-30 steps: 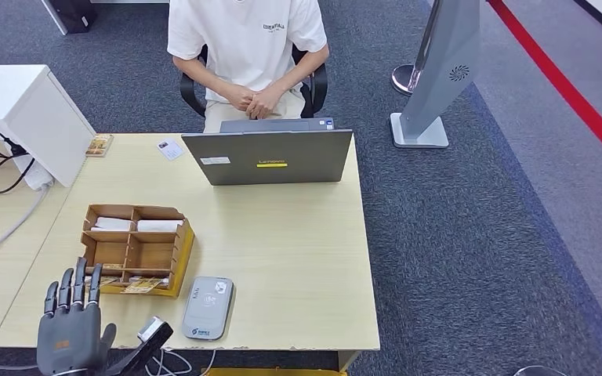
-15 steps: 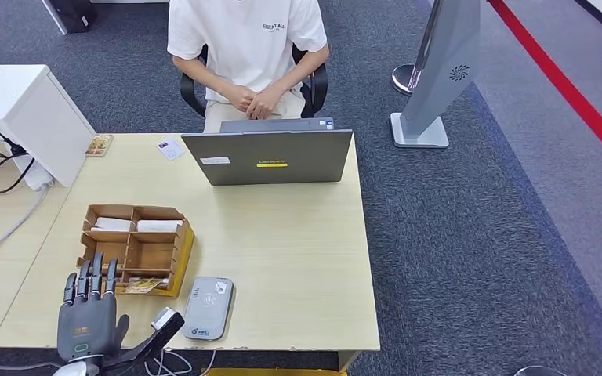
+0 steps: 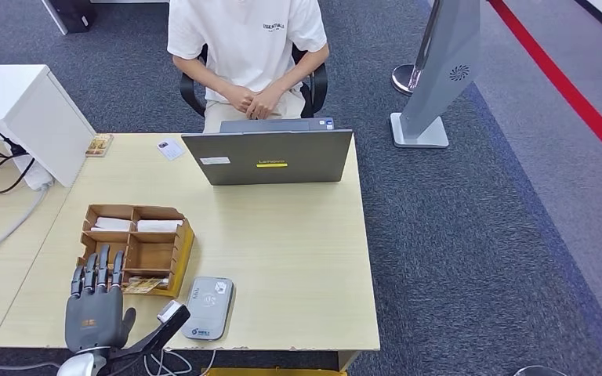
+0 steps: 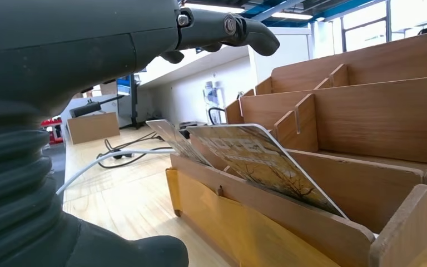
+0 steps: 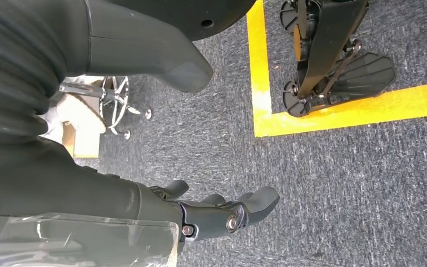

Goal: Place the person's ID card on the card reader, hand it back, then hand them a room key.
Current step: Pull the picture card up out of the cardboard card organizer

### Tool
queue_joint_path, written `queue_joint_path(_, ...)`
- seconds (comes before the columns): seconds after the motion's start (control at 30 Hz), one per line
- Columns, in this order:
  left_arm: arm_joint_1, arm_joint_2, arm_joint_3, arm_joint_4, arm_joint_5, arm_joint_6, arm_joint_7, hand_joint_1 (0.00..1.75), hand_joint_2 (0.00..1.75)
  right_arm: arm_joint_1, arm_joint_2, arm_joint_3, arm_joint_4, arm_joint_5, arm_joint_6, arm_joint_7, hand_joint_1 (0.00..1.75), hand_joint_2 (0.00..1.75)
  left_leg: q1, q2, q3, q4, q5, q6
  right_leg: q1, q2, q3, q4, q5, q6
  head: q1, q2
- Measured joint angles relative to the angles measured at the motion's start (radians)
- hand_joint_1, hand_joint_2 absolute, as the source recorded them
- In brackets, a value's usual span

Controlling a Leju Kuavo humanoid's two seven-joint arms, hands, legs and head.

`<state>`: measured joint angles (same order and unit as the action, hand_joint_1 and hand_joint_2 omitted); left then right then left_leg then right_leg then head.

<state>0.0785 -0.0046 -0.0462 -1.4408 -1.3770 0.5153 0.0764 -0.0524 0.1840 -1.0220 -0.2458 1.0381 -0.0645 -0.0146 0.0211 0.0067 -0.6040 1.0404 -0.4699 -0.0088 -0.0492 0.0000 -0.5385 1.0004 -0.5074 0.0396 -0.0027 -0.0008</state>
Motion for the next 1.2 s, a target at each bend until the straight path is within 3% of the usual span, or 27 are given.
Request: queue_joint_path(1.2,-0.007,0.000,-0.023,-0.009,0.003,-0.003,0.006,0.00,1.75,0.000,0.003,0.000,0.002,0.009,0.003,0.000,0.00,1.75,0.000,0.000,0.000,0.000,0.000,0.000,0.000,0.000,0.000,0.000,0.000,0.000,0.000,0.000)
